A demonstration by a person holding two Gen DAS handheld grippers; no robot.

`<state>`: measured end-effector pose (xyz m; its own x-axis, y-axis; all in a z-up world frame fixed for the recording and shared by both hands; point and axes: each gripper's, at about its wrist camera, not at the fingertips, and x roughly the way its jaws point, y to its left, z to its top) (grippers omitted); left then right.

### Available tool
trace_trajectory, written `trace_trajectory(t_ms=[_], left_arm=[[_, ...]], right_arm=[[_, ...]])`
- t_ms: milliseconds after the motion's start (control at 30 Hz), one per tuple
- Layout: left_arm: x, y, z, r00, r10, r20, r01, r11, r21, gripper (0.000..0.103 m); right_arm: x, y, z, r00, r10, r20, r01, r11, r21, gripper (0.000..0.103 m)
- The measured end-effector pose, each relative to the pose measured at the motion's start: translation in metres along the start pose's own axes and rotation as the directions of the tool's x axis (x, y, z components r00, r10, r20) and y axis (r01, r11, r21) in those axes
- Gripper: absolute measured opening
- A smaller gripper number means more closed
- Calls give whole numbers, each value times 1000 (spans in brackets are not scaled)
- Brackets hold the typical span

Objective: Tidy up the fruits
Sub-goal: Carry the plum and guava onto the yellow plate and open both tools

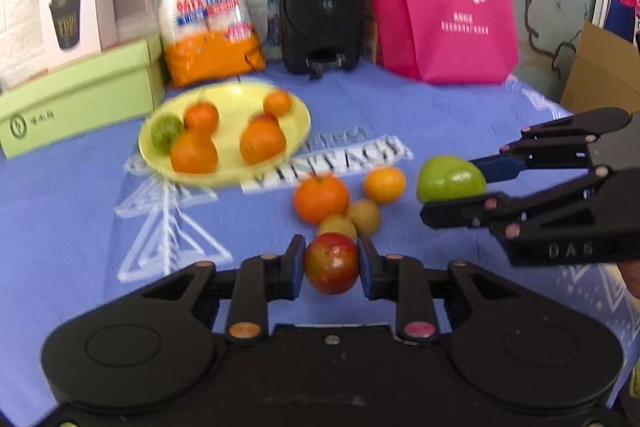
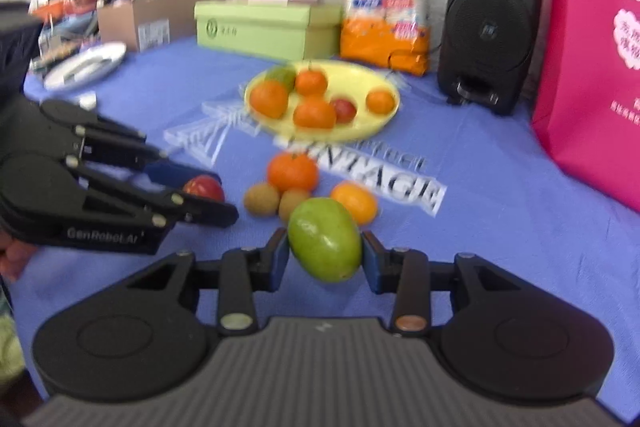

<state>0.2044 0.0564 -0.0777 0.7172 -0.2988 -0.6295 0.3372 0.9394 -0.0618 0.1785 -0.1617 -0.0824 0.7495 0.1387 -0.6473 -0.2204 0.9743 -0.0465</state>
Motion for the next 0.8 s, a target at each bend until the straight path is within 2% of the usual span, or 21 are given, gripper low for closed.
trace_trajectory(t_ms=[167,267,367,533,800], left_arm=[[0,25,47,995,75,60,-75,997,-2,27],[21,42,76,992,108,61,-110,994,21,27],[50,56,95,993,114,38,-115,993,35,27],[94,77,100,988,151,-20,-151,988,22,27],[121,104,99,982,177,-66,-179,983,-39,28]], right_arm=[[5,-14,45,998,-3,63,2,1000,20,38],[27,-19,72,998,19,61,-20,999,26,38],[54,-24,91,999,7,41,-8,1000,25,38],[100,-36,110,1000,4,-14,-3,998,64,38],[149,-34,120,997,-33,-72,34,999,23,38]])
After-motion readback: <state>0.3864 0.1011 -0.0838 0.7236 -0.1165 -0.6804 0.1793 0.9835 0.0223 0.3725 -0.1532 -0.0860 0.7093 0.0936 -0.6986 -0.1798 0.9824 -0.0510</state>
